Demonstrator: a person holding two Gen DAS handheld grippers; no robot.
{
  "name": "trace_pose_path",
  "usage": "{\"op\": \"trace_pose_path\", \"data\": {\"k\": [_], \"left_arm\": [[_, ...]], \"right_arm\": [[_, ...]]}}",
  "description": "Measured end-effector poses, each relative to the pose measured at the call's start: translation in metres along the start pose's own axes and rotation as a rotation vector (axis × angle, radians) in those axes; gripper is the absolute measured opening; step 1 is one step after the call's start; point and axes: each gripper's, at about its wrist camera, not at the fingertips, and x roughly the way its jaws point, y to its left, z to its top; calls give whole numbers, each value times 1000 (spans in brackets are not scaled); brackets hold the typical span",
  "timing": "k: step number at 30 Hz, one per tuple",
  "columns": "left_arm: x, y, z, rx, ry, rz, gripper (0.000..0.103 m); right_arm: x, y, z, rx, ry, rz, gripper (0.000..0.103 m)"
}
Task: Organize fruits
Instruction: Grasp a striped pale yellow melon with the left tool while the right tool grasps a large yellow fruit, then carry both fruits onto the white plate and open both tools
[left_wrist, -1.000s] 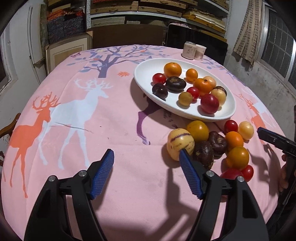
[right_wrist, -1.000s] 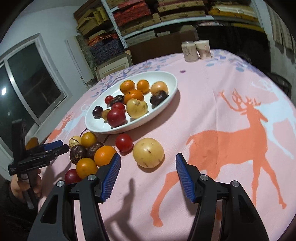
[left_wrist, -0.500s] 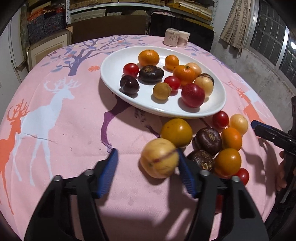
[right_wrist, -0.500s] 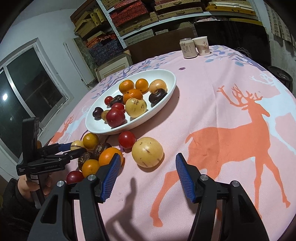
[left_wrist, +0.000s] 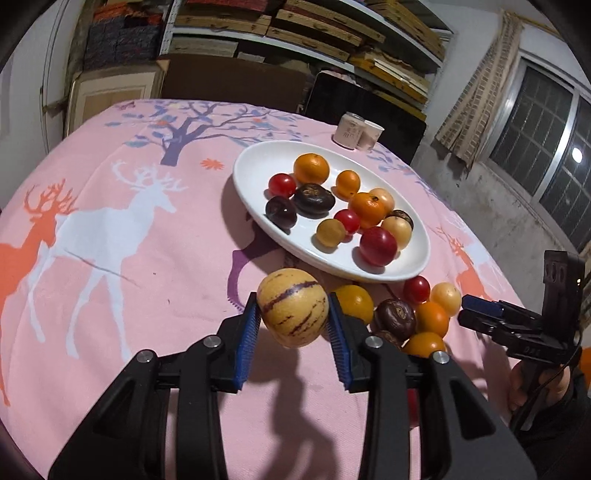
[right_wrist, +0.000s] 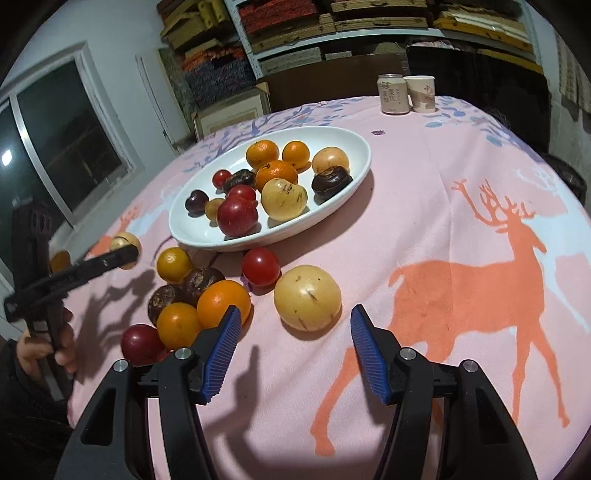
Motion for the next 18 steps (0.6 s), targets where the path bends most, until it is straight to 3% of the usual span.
{"op": "trace_pose_path", "data": {"k": [5, 7, 8, 10, 18], "left_arm": [[3, -5, -1, 30, 7, 1, 35], [2, -4, -1, 26, 5, 2, 35], [2, -3, -1, 25, 5, 0, 35], [3, -3, -1, 23, 7, -4, 35], [0, -6, -1, 36, -11, -1, 35]], "right_arm": [[23, 11, 17, -56, 73, -81, 61], [32, 12, 18, -62, 107, -84, 52], [32, 12, 18, -62, 105, -99, 43], [29, 11, 16, -57, 92, -60, 43], [6, 1, 11, 3, -7, -60, 43]]}}
